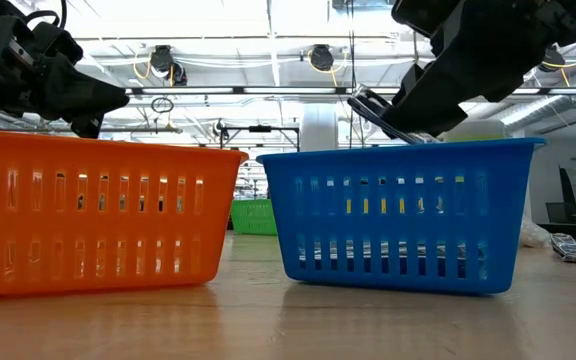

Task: Pick & Place Travel size toiletries
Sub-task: Put the silver nail cutter into the blue bin

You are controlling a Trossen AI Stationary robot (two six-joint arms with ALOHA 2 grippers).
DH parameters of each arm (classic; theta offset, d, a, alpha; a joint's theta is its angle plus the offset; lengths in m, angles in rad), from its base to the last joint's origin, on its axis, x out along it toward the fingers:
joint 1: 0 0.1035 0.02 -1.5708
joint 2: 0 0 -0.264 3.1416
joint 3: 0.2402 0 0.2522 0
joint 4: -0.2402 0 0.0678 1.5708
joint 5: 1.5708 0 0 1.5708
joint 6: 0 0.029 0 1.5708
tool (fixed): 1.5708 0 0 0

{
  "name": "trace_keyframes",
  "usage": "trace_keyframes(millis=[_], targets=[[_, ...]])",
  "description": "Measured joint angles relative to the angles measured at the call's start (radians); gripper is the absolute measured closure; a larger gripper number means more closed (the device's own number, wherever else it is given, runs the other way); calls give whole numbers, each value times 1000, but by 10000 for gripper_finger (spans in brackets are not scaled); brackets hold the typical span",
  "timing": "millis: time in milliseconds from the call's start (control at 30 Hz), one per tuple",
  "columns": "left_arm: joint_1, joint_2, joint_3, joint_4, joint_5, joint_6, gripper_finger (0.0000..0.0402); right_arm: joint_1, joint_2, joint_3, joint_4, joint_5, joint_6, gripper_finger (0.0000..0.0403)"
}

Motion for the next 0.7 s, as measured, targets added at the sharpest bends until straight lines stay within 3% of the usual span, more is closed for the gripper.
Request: trace_keyframes(millis=[500,700], targets=[[0,0,0,0,0,0,357,0,0,0,-2,-2,40,221],[0,0,0,0,0,0,357,-1,0,0,-2,-4,178,207]])
